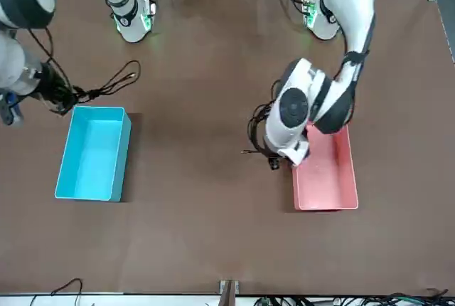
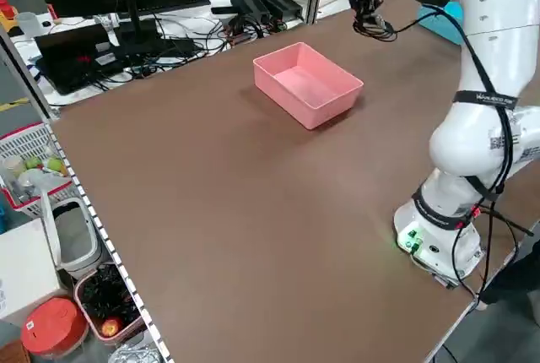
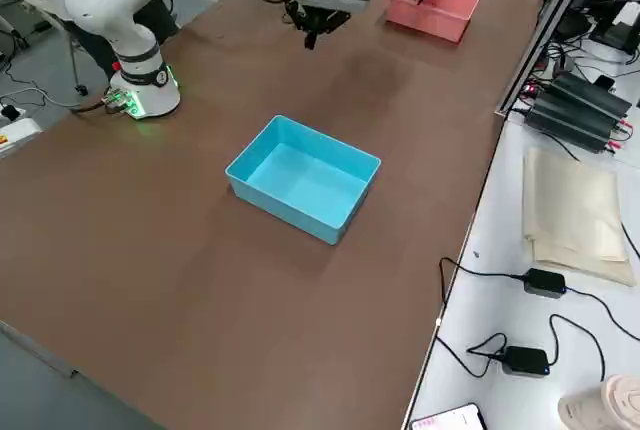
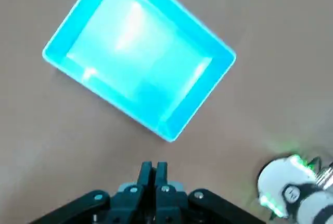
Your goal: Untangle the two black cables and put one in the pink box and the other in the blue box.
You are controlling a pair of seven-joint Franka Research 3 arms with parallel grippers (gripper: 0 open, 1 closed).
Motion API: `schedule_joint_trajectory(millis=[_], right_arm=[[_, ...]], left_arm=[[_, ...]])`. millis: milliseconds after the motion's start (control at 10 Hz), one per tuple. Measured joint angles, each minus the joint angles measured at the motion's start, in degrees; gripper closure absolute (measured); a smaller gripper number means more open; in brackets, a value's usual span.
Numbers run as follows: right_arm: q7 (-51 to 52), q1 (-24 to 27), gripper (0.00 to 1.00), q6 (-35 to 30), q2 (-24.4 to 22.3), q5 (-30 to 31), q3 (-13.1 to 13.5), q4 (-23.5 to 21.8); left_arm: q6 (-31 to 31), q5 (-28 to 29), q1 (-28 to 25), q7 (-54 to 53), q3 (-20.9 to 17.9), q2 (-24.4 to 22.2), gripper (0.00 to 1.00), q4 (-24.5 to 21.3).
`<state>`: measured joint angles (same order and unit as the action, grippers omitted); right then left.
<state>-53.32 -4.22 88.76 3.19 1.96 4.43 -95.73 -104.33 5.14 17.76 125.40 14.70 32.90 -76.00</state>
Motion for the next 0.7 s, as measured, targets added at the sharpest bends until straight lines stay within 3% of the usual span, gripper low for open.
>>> schedule_joint_trajectory(millis=[400,700], right_arm=[[11.93,4.84,0.94,13.99,6.08,2.34,-0.05,-3.54],[18.41,7.38,0.94,21.9,11.6,5.09,-0.05,-3.98]], left_arm=[[-1.43,-0.02,-11.97,-16.62,0.05,-4.82,0.85,-8.97],[-13.96,-0.02,-17.05,-22.1,0.1,-5.92,0.85,-19.93]])
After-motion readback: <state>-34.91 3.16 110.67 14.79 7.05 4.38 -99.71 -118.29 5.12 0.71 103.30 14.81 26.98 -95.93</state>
